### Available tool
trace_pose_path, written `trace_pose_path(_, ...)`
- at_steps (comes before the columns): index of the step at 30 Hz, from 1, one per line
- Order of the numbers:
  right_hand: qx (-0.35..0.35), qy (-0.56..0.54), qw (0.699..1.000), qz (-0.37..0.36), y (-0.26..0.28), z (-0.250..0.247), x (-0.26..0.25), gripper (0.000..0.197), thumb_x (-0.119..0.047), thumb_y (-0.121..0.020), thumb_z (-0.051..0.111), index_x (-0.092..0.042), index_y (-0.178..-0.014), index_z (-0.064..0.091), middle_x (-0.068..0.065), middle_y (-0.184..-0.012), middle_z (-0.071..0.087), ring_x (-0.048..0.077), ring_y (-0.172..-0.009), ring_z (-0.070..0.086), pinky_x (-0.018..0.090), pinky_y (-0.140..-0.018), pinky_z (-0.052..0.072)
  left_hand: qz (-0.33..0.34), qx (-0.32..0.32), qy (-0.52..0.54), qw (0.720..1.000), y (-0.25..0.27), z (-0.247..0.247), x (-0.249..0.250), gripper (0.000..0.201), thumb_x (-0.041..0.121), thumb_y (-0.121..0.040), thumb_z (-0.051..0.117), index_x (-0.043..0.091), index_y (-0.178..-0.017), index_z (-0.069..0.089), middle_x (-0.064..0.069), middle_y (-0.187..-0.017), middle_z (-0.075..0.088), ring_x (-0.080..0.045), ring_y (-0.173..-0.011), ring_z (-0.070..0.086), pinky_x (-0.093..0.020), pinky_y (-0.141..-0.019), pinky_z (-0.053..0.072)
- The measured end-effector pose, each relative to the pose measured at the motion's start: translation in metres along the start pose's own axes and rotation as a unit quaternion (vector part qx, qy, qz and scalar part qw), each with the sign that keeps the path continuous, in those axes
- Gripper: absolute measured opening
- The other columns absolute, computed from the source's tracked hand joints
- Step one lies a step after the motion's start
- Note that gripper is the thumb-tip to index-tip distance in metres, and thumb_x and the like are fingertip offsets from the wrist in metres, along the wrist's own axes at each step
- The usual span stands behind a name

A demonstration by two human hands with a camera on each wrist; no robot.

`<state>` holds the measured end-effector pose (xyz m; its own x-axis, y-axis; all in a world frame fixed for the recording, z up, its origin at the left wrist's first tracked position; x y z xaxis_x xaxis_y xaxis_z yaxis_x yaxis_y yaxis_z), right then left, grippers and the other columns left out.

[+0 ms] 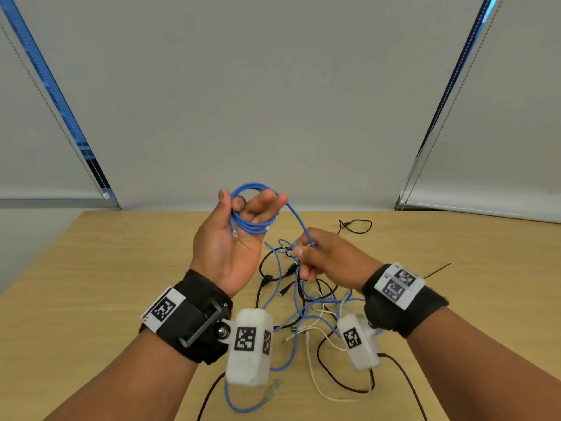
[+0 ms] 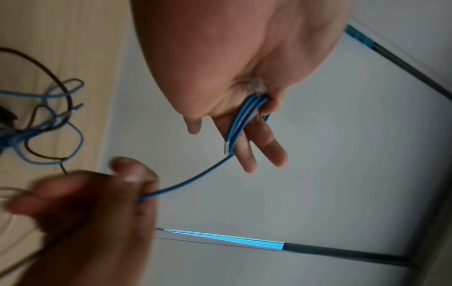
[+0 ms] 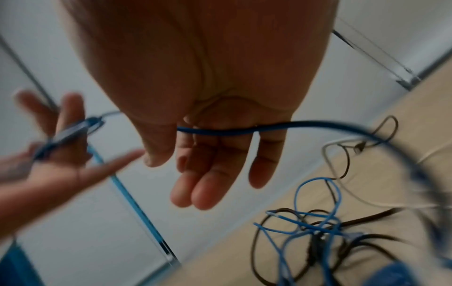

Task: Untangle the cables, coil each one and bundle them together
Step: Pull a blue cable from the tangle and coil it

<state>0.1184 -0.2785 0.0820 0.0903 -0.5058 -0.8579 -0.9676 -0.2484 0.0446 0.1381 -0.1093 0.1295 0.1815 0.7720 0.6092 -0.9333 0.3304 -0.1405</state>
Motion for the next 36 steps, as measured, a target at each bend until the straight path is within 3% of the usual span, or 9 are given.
trace_pose_path(5,-0.069,0.112,0.991,0.038,0.019,0.036,0.004,0.002,-0.028,-0.102,0.050,-0.026,-0.102,0.050,-0.007,-0.062,0.060,0.017,-0.053,0.057,0.038,-0.062,0.052,0.099,0.051,-0.113,0.987,-0.013,-0.006,0.020,0.035,0.035,-0.108,0.037,0.019,-0.079,0.047,-0.007,-0.135,0.067,-0.021,-0.126,0.063,-0.035,-0.108,0.039)
trace_pose_path(8,-0.073,0.153,0.985,-0.031,0.029,0.039,-0.026,0.014,-0.036,-0.101,0.053,-0.029,-0.113,0.055,0.000,-0.085,0.070,0.021,-0.073,0.061,0.036,-0.075,0.050,0.144,0.103,-0.407,0.896,-0.015,-0.018,0.017,0.027,0.020,-0.109,0.038,0.003,-0.094,0.054,-0.001,-0.133,0.068,-0.007,-0.123,0.063,-0.021,-0.105,0.044)
trace_pose_path(11,-0.038,0.182,0.977,-0.106,0.035,0.025,-0.062,0.022,-0.036,-0.104,0.049,-0.021,-0.108,0.064,-0.005,-0.085,0.068,0.017,-0.085,0.065,0.034,-0.079,0.049,0.085,0.024,-0.564,0.821,-0.012,-0.025,-0.014,0.026,0.019,-0.110,0.036,0.004,-0.093,0.049,0.008,-0.105,0.074,0.003,-0.100,0.066,-0.022,-0.090,0.050)
trace_pose_path(14,0.025,0.156,0.977,-0.140,0.031,0.001,-0.080,0.025,-0.030,-0.104,0.051,-0.021,-0.091,0.070,-0.011,-0.078,0.067,0.006,-0.075,0.062,0.027,-0.074,0.048,0.042,-0.023,-0.522,0.852,0.000,-0.026,-0.033,0.037,0.021,-0.110,0.034,0.017,-0.080,0.055,0.003,-0.062,0.060,-0.005,-0.065,0.060,-0.022,-0.071,0.045)
trace_pose_path(17,0.110,0.072,0.985,-0.114,0.021,-0.026,-0.072,0.018,-0.024,-0.100,0.058,-0.024,-0.088,0.071,-0.017,-0.078,0.068,0.003,-0.078,0.062,0.026,-0.075,0.047,-0.019,-0.028,-0.424,0.905,0.009,-0.021,-0.039,0.046,0.032,-0.111,0.029,0.016,-0.080,0.060,-0.012,-0.047,0.047,-0.023,-0.080,0.074,-0.035,-0.090,0.050)
trace_pose_path(19,0.140,0.022,0.984,-0.110,0.016,-0.030,-0.063,0.014,-0.024,-0.101,0.058,-0.026,-0.099,0.071,-0.013,-0.091,0.070,0.005,-0.089,0.064,0.026,-0.080,0.049,-0.069,-0.040,-0.340,0.937,0.016,-0.014,-0.043,0.048,0.042,-0.107,0.035,0.012,-0.079,0.059,-0.011,-0.045,0.039,-0.036,-0.077,0.072,-0.042,-0.091,0.052)
trace_pose_path(23,0.123,-0.020,0.985,-0.115,0.010,-0.014,-0.058,0.027,-0.030,-0.106,0.046,-0.032,-0.122,0.067,-0.018,-0.105,0.070,-0.012,-0.079,0.060,0.008,-0.066,0.041,-0.102,-0.066,-0.211,0.970,0.019,0.003,-0.045,0.050,0.049,-0.102,0.036,0.009,-0.079,0.056,-0.001,-0.043,0.035,-0.025,-0.053,0.050,-0.029,-0.063,0.048)
trace_pose_path(28,0.193,0.068,0.971,-0.125,0.012,-0.012,-0.064,0.031,-0.034,-0.108,0.040,-0.018,-0.087,0.058,-0.005,-0.073,0.058,0.015,-0.070,0.055,0.037,-0.068,0.046,-0.114,-0.057,-0.126,0.984,0.017,-0.001,-0.040,0.047,0.042,-0.105,0.036,0.008,-0.086,0.060,-0.001,-0.053,0.038,-0.023,-0.059,0.047,-0.029,-0.066,0.045)
trace_pose_path(36,0.114,-0.017,0.987,-0.109,0.002,-0.015,-0.057,0.034,-0.039,-0.103,0.049,-0.018,-0.079,0.061,-0.006,-0.063,0.054,0.011,-0.054,0.043,0.029,-0.054,0.037,-0.120,-0.064,-0.169,0.976,0.022,-0.011,-0.038,0.026,0.027,-0.101,0.047,0.011,-0.083,0.057,-0.001,-0.061,0.040,-0.021,-0.061,0.052,-0.032,-0.077,0.055)
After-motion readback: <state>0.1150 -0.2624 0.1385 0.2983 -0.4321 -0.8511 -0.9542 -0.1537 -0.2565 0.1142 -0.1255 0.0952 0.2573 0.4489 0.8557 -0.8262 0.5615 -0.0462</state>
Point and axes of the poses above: each hand's wrist, its own y-axis away from the middle knuckle, its own z-axis out of the palm, x = y × z, the point moved 6 cm from there along -y, towards the middle knuckle
